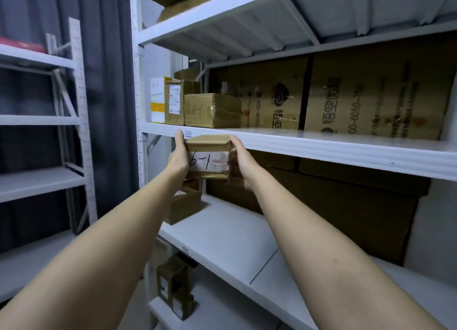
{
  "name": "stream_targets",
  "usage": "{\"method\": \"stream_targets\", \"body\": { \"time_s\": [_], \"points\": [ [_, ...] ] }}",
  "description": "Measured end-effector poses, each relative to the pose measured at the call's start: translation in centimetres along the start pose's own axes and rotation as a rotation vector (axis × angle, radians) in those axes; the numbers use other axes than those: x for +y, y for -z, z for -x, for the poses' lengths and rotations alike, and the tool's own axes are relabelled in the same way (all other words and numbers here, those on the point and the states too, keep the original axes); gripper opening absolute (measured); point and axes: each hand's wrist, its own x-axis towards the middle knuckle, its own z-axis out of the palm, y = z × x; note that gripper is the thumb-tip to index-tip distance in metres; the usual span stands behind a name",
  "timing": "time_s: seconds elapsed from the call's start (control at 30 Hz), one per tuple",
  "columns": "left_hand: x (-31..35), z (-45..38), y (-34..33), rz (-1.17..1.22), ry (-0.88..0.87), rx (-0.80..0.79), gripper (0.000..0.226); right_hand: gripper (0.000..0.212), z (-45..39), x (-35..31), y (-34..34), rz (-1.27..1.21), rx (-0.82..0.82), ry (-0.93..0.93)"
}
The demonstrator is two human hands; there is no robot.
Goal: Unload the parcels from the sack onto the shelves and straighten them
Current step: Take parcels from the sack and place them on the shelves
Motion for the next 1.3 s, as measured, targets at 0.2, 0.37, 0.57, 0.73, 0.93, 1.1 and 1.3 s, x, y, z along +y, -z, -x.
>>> {"method": "stream_targets", "body": {
  "time_s": [0.2, 0.37, 0.57, 0.73, 0.93, 1.1, 1.3],
  "points": [
    [4.0, -3.4, -0.4, -0.004, -0.116, -0.029, 0.087, 0.069, -4.0, -4.4, -0.8, 0.08, 0.021, 0.145],
    [6.1, -6.9, -1.5, -0.002, -0.161, -0.041, 0.085, 0.067, -7.7, -6.2, -1.0, 0.121, 0.097, 0.259],
    [6.2, -12.4, -2.7, 0.068, -0.197, -0.119, 0.074, 0.064, -12.4, -6.1, -1.2, 0.179, 0.205, 0.379],
    [6.2, -17.9, -3.4, 0.07, -0.258, -0.209, 0.072, 0.058, -16.0, -6.1, -2.5, 0.185, 0.364, 0.421],
    [6.6, -23.5, -4.2, -0.028, -0.291, -0.347, 0.088, 0.065, -19.0, -6.3, -3.8, 0.256, 0.579, 0.425],
    [5.7, -26.4, -5.0, -0.08, -0.276, -0.415, 0.089, 0.082, -20.4, -6.0, -4.1, 0.408, 0.742, 0.357],
    [4.2, -28.2, -6.0, -0.178, -0.288, -0.431, 0.102, 0.085, -20.8, -5.7, -3.9, 0.564, 0.83, 0.27]
  ]
}}
